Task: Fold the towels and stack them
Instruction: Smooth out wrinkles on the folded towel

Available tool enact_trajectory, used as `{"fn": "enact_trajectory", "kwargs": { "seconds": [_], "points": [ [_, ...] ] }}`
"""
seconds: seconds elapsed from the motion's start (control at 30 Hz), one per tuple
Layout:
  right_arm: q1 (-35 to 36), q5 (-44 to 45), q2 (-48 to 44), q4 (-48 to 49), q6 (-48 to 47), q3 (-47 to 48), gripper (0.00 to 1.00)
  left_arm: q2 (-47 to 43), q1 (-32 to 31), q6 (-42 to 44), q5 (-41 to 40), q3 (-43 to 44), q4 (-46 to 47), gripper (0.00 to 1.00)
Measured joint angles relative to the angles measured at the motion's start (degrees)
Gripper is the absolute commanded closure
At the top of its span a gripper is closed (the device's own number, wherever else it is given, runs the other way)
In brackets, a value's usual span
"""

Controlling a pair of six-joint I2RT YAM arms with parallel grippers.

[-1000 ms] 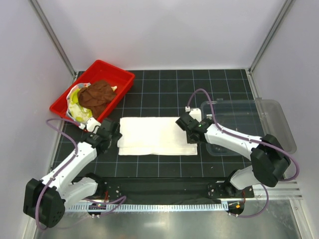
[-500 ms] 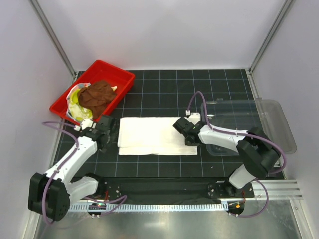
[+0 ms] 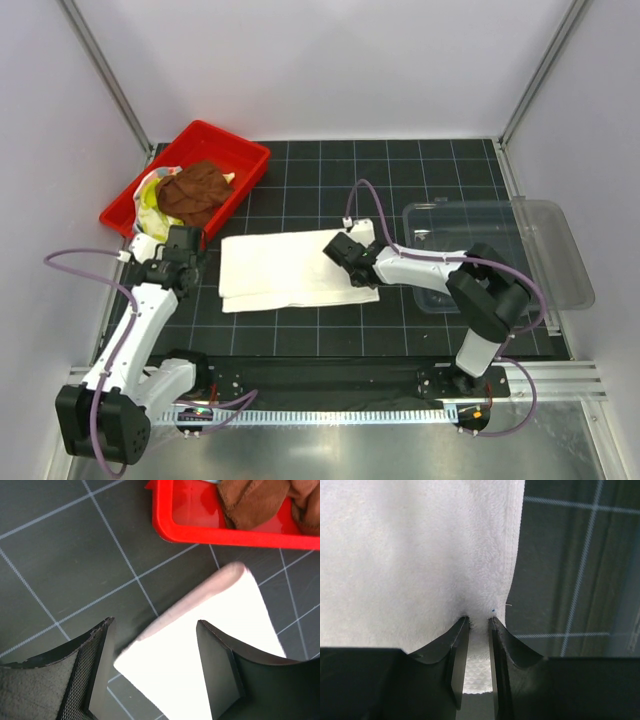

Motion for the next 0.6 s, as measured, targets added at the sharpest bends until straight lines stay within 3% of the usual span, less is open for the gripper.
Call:
{"fn": "enact_trajectory", "kwargs": {
  "seconds": [0.27,0.6],
  "points": [
    [0.6,-5.5,3.3,-0.7,-0.1,7.0,0.64,-0.9,0.0,5.7,5.4,-4.0,3.6,0.32],
    [-1.1,-5.8,-4.9,-7.4,13.5,7.8,0.55,3.8,0.0,11.8,10.3,-3.7,5.8,0.31]
  ]
}}
